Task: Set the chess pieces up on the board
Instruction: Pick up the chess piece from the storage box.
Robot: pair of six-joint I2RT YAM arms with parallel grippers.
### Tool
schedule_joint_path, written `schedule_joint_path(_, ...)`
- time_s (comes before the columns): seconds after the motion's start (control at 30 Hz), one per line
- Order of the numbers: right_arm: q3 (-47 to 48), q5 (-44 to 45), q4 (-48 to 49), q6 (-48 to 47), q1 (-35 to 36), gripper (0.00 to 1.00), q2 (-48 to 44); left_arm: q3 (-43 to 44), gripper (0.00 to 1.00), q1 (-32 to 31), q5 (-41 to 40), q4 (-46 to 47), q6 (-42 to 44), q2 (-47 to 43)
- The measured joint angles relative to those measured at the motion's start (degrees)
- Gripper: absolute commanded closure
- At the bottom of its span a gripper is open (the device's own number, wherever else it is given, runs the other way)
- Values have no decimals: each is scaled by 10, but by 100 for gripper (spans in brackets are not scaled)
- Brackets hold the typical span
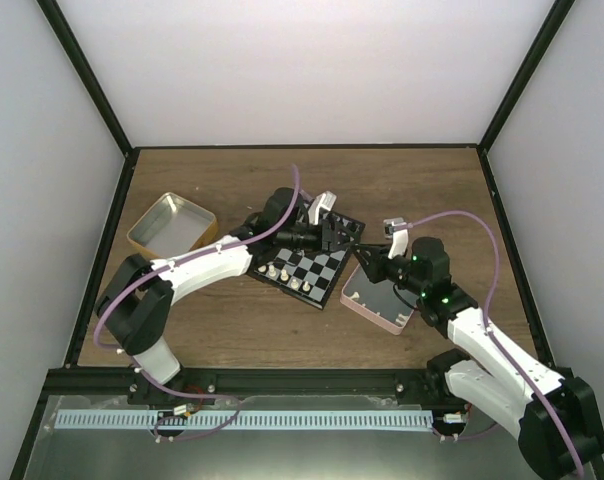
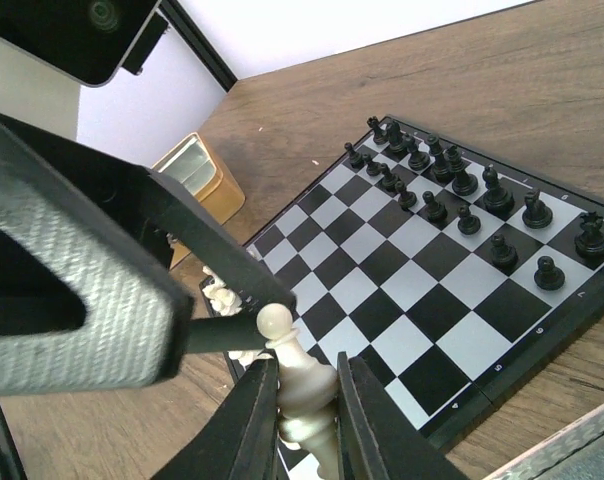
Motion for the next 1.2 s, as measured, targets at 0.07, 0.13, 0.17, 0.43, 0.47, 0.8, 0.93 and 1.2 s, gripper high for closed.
schedule_joint_path(0.07,0,-2,1,-1,0,84,0,0,58,0,-11,-2,0,2)
schedule_joint_path(0.13,0,-4,1,-1,0,84,0,1,60,0,-20,-3,-1,3)
schedule_joint_path(0.17,0,-5,1,-2,0,84,0,2,62,0,-26,-4,-1,4)
schedule_joint_path(0.43,0,-6,1,-3,0,84,0,10,67,0,-32,-6,-3,14)
schedule_joint_path(0.47,0,-6,1,-3,0,84,0,10,67,0,-31,-6,-4,14)
schedule_joint_path(0.8,0,-6,2,-5,0,84,8,10,74,-4,-26,-6,-7,14)
schedule_joint_path(0.93,0,-6,3,-5,0,84,10,10,74,-3,-28,-11,-3,14)
schedule_joint_path(1.2,0,-6,3,-5,0,84,10,10,82,-5,-31,-25,7,15)
